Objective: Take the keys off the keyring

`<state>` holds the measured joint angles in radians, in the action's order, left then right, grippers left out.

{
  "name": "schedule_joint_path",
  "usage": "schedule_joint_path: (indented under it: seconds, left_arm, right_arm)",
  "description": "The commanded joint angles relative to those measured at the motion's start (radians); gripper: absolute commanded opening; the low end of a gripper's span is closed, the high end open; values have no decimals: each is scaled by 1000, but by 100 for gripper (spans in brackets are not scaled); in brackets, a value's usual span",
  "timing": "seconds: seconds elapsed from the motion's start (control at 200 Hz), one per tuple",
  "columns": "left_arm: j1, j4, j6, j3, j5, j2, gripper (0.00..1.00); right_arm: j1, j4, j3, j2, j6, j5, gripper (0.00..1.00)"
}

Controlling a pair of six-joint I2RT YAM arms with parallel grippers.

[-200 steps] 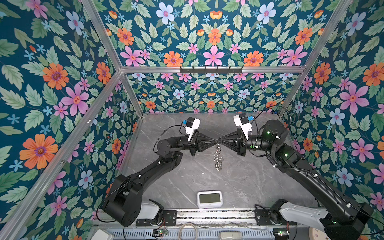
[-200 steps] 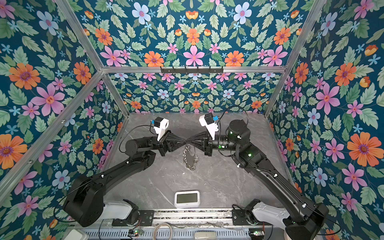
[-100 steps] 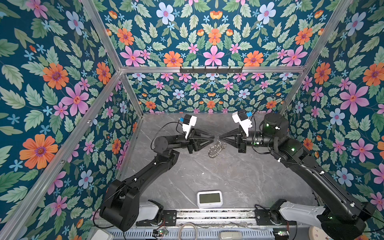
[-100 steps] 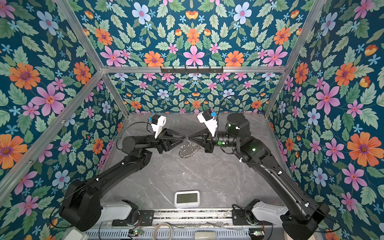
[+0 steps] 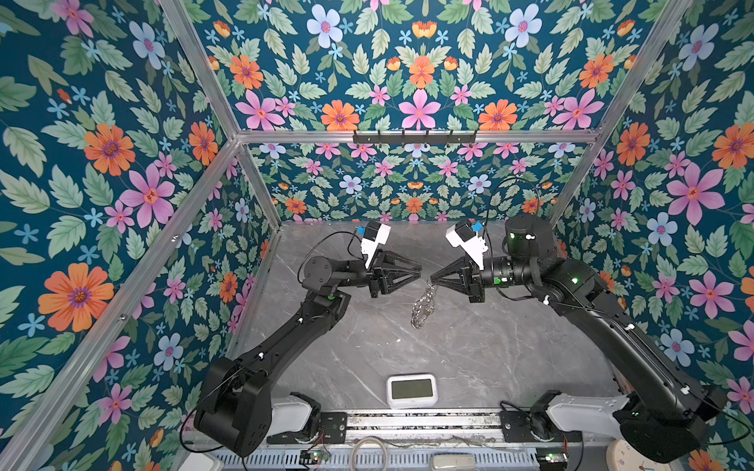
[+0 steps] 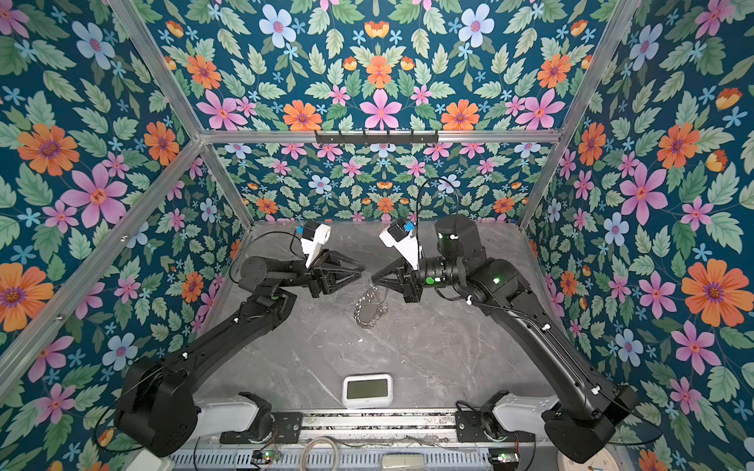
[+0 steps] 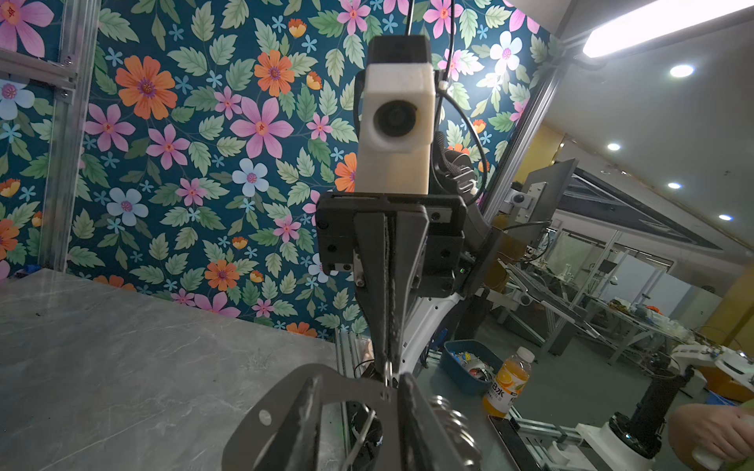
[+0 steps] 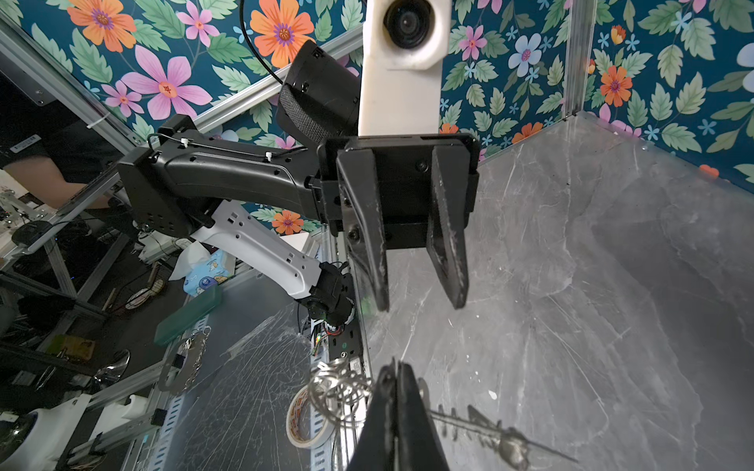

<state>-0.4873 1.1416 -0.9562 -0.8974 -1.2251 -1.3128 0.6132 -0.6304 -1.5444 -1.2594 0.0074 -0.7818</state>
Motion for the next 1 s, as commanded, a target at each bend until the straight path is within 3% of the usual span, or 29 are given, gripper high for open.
schedule_joint_path:
  seconds: [0.0,0.3,0.64,0.995]
  left_arm:
    - [0,102,-72,2,-22,-12,35]
    - [-10,123,-107,-13,-34,-40,32]
    - [-14,55,-53,-16,-34,-35,16]
    - [-17,17,-24,-23,-30,-43,17]
  right_arm:
    - [1,20,-18,-9,-15,-1,0]
    - [2,28,-54,-42,-17,16,0]
    - [-4,32,-83,-74,-20,34,0]
    - [-6,51,-94,-98,-9,27,0]
